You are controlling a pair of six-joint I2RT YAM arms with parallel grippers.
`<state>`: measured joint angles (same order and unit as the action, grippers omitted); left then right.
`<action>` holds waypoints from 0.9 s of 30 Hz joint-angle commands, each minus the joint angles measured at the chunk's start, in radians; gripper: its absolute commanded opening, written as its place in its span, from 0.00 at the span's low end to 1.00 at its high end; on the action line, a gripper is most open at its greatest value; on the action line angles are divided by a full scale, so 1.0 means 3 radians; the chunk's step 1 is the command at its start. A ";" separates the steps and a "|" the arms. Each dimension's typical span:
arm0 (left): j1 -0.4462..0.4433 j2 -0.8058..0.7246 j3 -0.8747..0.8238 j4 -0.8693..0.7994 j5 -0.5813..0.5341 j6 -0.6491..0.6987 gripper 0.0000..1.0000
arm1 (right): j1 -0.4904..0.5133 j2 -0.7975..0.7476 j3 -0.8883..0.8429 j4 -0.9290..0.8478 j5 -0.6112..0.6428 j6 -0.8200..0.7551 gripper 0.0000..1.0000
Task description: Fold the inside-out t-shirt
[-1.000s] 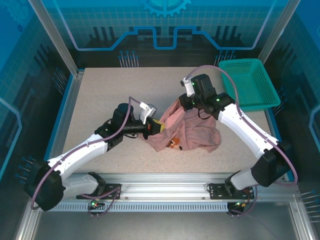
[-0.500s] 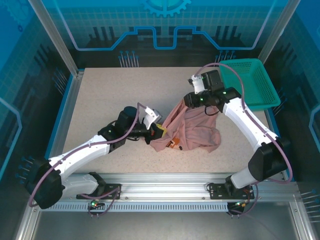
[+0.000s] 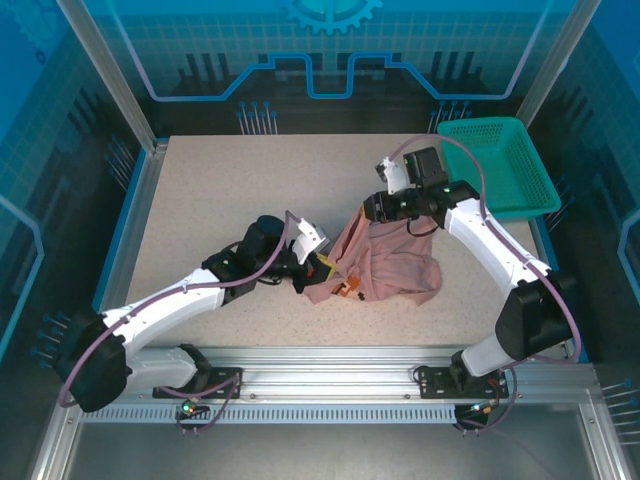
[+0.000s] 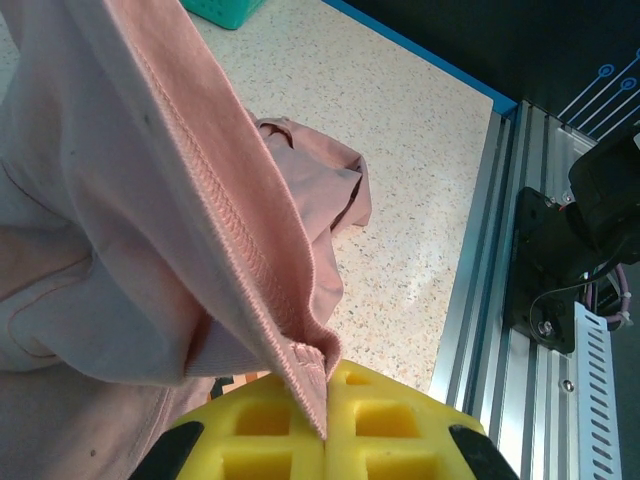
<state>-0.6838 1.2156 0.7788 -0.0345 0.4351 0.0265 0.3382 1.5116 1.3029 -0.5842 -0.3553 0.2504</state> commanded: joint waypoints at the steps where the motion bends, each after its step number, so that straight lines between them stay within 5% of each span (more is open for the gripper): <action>1: -0.0025 -0.0089 0.0121 -0.0123 0.0088 0.0029 0.00 | -0.0008 -0.0042 -0.0047 0.0086 -0.0151 0.0041 0.25; 9: -0.0339 -0.0057 0.0023 -0.0457 0.0046 -0.0136 0.00 | 0.0068 -0.0674 -0.0659 -0.0367 0.0153 0.0151 0.14; 19: -0.0730 0.0330 -0.0049 -0.0754 -0.0035 -0.0342 0.07 | 0.0610 -0.1474 -0.1754 -0.0599 0.0723 0.0953 0.31; 24: -0.0748 0.0526 0.0109 -0.0852 0.0083 -0.0258 0.45 | 0.0718 -0.1773 -0.1678 -0.0751 0.1221 0.1032 0.44; 27: -0.0745 0.0455 0.0127 -0.0904 0.0022 -0.0172 0.60 | 0.0730 -0.1810 -0.1619 -0.0592 0.1392 0.0990 0.50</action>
<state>-0.9024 1.3701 0.7773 -0.2665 0.4339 -0.0525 0.5438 0.9825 0.7830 -0.7776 -0.0353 0.5312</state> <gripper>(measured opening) 0.581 0.491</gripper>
